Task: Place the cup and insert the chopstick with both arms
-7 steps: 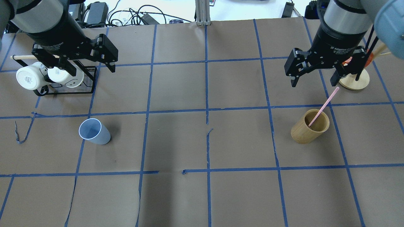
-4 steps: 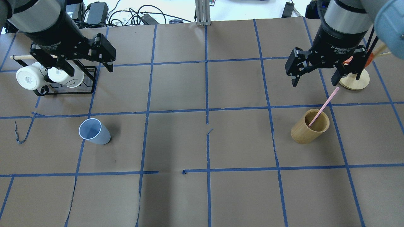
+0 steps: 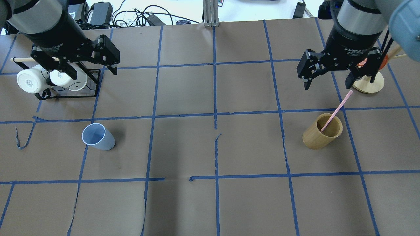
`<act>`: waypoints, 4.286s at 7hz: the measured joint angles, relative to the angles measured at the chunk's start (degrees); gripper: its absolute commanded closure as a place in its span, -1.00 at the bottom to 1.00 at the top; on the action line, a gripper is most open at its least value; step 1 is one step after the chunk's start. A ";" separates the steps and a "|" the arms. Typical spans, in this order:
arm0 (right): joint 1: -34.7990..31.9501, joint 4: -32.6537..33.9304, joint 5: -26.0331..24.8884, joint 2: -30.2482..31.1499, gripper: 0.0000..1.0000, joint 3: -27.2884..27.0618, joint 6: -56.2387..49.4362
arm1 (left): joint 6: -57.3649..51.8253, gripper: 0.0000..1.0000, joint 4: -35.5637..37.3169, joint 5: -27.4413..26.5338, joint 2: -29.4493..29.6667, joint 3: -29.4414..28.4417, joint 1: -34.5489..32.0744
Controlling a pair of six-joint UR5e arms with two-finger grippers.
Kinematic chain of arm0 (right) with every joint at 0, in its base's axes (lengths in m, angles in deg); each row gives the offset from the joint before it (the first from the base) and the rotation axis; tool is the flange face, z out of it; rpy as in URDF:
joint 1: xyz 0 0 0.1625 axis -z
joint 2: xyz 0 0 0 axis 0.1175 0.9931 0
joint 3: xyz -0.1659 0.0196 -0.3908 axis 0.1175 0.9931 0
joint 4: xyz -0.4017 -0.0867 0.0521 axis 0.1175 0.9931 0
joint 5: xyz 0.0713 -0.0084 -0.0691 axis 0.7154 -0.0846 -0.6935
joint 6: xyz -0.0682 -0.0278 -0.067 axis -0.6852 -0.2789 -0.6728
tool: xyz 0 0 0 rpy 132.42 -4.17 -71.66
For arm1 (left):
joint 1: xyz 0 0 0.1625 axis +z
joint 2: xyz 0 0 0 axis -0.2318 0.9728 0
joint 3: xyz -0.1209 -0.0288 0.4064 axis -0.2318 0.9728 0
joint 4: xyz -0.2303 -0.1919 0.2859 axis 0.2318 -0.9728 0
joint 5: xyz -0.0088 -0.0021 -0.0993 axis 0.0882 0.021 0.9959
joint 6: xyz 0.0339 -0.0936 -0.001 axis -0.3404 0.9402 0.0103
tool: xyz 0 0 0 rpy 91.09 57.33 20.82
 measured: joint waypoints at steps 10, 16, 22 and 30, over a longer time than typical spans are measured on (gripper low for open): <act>-0.18 -0.21 1.88 0.53 -1.00 0.12 0.04 | -0.67 -1.00 0.04 0.09 0.12 -0.04 0.12; 0.41 0.83 1.36 0.09 -1.00 0.09 0.14 | -7.09 -1.00 11.30 -1.04 5.09 13.44 5.01; 11.62 3.91 2.26 -3.59 -1.00 -0.76 -9.16 | -13.06 1.00 27.16 -8.50 13.96 27.31 8.21; 17.26 25.08 2.35 -4.36 -0.01 -17.33 -9.42 | 28.20 1.00 21.48 -1.73 16.09 15.78 -18.12</act>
